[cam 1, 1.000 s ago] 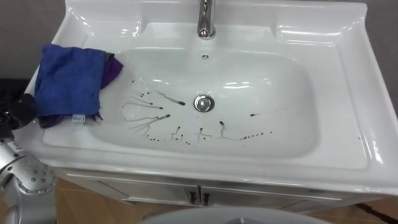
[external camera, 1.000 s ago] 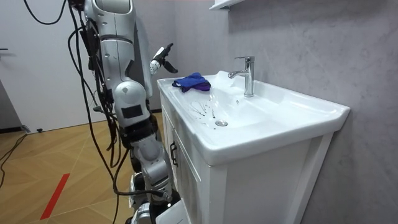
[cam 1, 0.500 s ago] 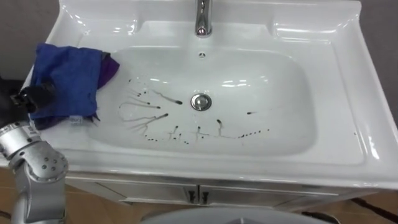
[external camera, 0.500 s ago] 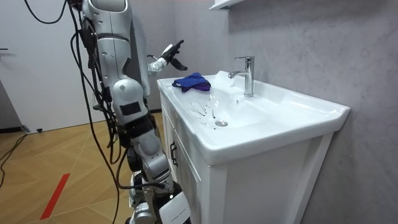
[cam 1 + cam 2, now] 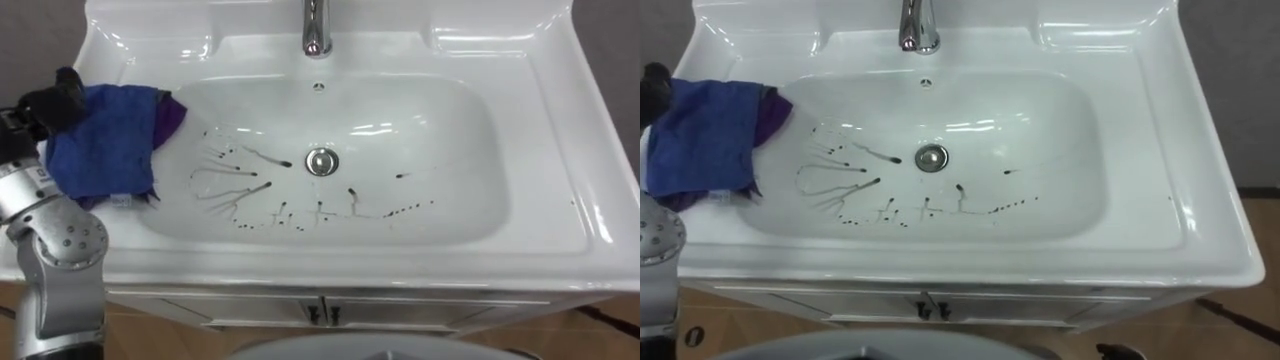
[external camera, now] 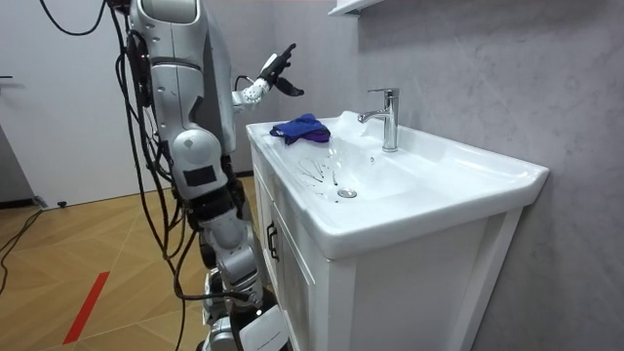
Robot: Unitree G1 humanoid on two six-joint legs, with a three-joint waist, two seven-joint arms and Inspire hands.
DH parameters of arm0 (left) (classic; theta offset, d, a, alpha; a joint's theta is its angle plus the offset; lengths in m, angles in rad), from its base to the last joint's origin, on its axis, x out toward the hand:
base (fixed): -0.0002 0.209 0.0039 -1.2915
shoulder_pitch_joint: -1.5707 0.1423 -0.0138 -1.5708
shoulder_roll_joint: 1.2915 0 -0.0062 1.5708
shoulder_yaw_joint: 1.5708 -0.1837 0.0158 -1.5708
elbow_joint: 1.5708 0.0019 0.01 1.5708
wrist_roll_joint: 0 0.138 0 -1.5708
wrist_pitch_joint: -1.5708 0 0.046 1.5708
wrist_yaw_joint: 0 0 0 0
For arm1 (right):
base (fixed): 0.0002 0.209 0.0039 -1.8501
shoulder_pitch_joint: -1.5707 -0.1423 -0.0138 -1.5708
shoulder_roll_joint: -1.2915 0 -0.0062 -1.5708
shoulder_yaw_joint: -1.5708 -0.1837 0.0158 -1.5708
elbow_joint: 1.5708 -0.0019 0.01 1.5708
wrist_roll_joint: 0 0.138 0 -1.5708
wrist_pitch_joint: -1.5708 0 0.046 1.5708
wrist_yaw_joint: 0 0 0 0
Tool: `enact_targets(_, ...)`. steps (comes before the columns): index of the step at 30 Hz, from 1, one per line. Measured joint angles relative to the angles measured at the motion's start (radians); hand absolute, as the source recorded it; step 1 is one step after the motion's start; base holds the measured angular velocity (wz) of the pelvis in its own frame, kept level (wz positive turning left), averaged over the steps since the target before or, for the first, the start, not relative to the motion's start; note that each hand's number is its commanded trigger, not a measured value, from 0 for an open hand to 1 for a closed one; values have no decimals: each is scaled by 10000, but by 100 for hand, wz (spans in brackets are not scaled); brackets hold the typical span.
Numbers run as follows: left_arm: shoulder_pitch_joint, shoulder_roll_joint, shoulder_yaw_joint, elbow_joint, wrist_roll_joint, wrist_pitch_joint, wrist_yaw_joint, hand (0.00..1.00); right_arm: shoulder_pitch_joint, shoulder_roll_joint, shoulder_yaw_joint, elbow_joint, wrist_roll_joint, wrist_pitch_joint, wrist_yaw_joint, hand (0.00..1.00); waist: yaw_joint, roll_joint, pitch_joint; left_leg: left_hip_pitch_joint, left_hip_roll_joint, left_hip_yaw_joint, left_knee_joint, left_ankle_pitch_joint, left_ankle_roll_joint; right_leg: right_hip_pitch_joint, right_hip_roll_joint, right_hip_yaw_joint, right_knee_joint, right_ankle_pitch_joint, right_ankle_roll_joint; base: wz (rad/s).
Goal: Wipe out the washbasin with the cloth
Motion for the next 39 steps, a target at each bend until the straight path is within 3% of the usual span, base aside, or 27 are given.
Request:
enact_targets(4,12,-1,-238,3,-10,1,-193,0,8,0,64,90,-55,-79,-14,0,84,-24,23,-61,16,167,-2,0,0,-37,2,48,5,0,0,-3)
enact_targets(5,68,-7,-280,6,-20,0,-318,0,9,1,61,87,-67,-78,-26,0,110,-93,65,-61,25,239,-11,0,0,-40,9,80,10,2,1,-11)
enact_targets(10,470,-43,-949,238,-140,13,-927,0,8,4,42,75,-48,-71,-73,0,50,-206,71,-43,19,245,-19,0,0,15,-1,75,15,3,3,-2)
enact_targets(14,500,-123,-1469,1541,-124,92,-1395,0,-15,81,6,53,-134,-80,-161,0,6,-269,22,-28,27,221,1,0,0,60,4,38,21,3,2,2)
enact_targets(18,568,-211,-1525,2096,-148,188,-1567,0,19,180,-65,49,-133,-73,-158,0,-14,-412,-11,-31,42,223,12,0,0,65,14,22,31,17,-12,0)
enact_targets(30,691,-218,-1853,2465,-646,165,-1515,0,37,186,-236,-185,2,-83,-39,0,-224,-175,-8,-1,50,289,28,14,25,22,35,126,6,78,-8,0)
enact_targets(39,708,-217,-1655,2504,-607,181,-1515,0,79,183,-259,-199,-58,-58,-46,0,-180,-135,-31,3,75,317,19,15,24,-42,143,259,10,81,-19,-1)
